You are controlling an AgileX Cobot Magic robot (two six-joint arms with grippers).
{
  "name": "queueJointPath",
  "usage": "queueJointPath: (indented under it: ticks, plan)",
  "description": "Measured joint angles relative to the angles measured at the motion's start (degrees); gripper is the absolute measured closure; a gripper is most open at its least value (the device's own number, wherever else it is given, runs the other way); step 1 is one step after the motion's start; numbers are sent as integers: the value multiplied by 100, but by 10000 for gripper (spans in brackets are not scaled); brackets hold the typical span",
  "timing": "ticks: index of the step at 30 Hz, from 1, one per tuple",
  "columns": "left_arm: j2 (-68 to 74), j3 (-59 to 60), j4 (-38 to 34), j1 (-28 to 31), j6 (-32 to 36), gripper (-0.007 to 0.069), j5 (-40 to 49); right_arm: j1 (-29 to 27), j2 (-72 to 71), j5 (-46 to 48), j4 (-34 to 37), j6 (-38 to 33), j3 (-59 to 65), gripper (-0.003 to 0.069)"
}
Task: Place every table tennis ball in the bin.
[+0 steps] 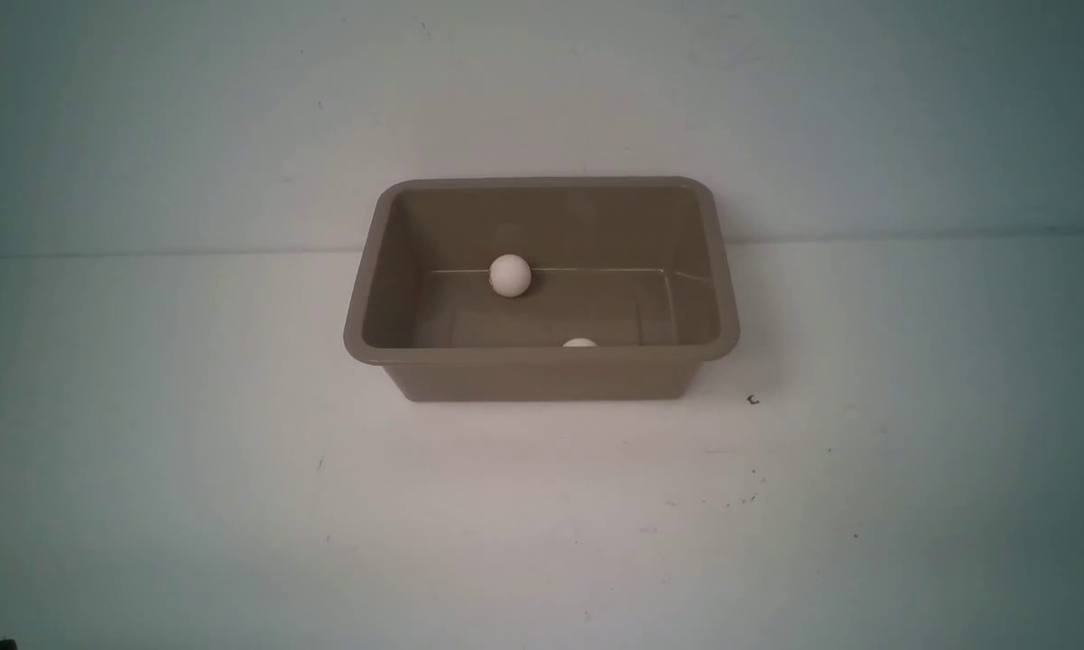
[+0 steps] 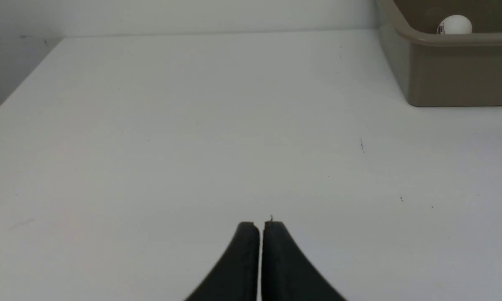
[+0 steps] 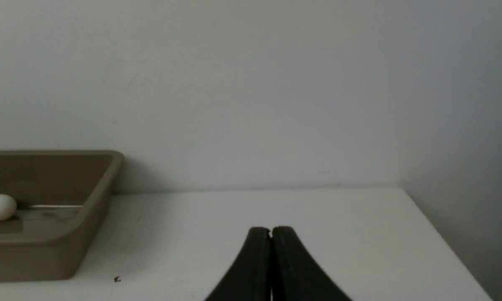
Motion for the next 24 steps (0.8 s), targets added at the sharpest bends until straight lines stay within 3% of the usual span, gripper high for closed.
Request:
queueJointPath:
  ticks: [8, 24]
  plan:
    - [0, 0, 0, 0, 0, 629, 1, -6, -43, -960, 306, 6, 1594, 676]
    - [0, 0, 0, 0, 0, 629, 6, -6, -43, -815, 389, -31, 1721, 676]
